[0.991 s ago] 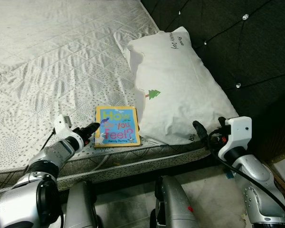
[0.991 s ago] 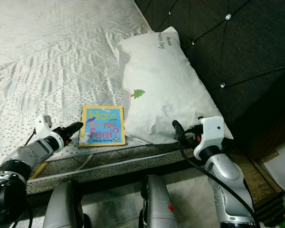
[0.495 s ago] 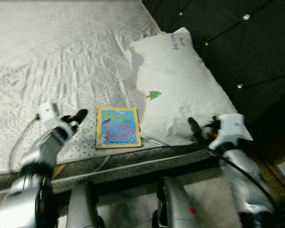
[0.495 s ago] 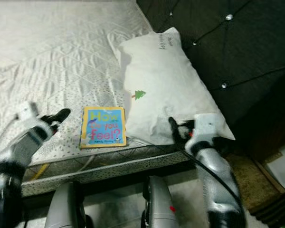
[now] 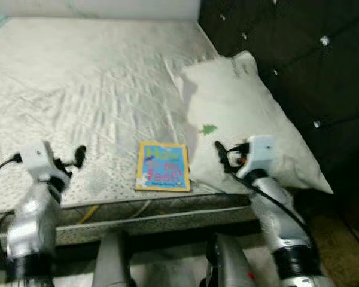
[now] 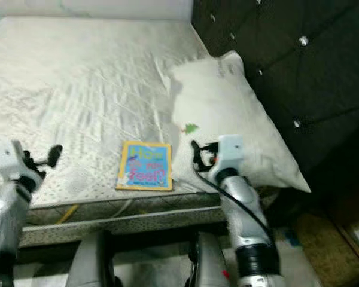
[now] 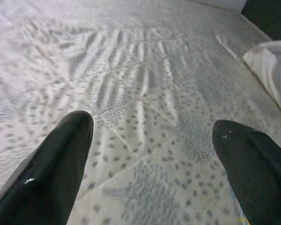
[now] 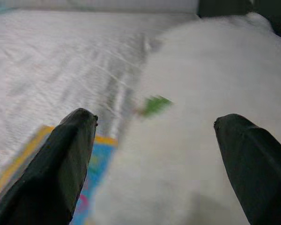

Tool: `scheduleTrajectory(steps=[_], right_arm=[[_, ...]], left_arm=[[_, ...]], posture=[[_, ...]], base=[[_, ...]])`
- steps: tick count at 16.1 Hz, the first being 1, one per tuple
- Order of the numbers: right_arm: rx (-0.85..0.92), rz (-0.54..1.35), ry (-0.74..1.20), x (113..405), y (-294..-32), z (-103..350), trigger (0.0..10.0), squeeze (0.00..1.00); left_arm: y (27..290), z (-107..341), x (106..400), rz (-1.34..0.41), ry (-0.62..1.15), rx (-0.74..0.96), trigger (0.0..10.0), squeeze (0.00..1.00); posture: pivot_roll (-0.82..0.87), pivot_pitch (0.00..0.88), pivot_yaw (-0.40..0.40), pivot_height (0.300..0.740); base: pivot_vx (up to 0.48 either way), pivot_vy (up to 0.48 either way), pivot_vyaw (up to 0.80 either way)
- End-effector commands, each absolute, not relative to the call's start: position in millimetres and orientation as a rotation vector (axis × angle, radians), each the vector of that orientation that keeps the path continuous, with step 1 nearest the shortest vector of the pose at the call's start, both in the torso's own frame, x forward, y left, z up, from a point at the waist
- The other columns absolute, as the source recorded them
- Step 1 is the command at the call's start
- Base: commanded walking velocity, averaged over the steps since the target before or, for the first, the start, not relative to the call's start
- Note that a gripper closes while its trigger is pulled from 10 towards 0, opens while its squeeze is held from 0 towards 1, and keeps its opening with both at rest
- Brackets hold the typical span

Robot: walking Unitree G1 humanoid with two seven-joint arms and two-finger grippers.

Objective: Clean up the room

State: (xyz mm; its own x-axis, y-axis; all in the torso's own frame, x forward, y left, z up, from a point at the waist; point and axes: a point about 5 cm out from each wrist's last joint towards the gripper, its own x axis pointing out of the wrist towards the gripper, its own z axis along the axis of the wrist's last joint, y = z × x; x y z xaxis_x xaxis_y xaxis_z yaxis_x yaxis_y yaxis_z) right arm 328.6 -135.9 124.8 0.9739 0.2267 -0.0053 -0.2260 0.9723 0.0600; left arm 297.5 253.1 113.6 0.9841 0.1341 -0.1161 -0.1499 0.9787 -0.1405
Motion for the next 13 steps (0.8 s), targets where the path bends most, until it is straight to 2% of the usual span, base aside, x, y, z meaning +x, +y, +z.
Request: scheduleTrajectory(steps=[1,2,4,6,8,11,13], right_arm=[[0.033,0.241,-0.038,330.0,-133.4,128.8,10.0,0.00],[0.091,0.197,-0.043,329.5,-134.8,127.6,10.0,0.00],[0.145,0.214,-0.031,326.7,-137.7,126.5,10.0,0.00],[0.190,0.206,-0.033,321.0,-140.3,122.8,10.0,0.00],[0.217,0.206,-0.030,318.9,-139.6,122.5,10.0,0.00],[0.283,0.277,-0.063,318.3,-131.1,136.7,10.0,0.00],[0.283,0.297,-0.100,318.8,-129.3,146.9,10.0,0.00]], left_arm=[[241.0,117.4,293.2,0.112,0.082,-0.123,10.0,0.35],[231.4,117.8,281.0,0.103,0.046,-0.072,10.0,0.00],[222.1,124.3,271.7,0.089,-0.024,-0.045,10.0,0.00],[218.4,127.2,264.5,0.159,-0.064,0.015,10.0,0.00],[219.2,124.4,259.8,0.209,-0.050,-0.066,10.0,0.00],[214.9,124.6,256.8,0.159,-0.059,-0.081,10.0,0.00],[212.5,122.8,257.3,0.153,-0.051,-0.087,10.0,0.00]], posture=[[0.07,0.000,-0.048,0.563],[0.07,0.000,-0.036,0.563],[0.07,0.000,-0.025,0.563],[0.07,0.000,-0.021,0.563],[0.06,0.000,-0.027,0.563],[0.06,0.000,-0.026,0.563],[0.05,0.000,-0.020,0.583]], base=[[0.000,0.000,0.00],[0.000,0.000,0.00],[0.000,0.000,0.00],[0.000,0.000,0.00],[0.000,0.000,0.00],[0.000,0.000,0.00],[0.000,0.000,0.00]])
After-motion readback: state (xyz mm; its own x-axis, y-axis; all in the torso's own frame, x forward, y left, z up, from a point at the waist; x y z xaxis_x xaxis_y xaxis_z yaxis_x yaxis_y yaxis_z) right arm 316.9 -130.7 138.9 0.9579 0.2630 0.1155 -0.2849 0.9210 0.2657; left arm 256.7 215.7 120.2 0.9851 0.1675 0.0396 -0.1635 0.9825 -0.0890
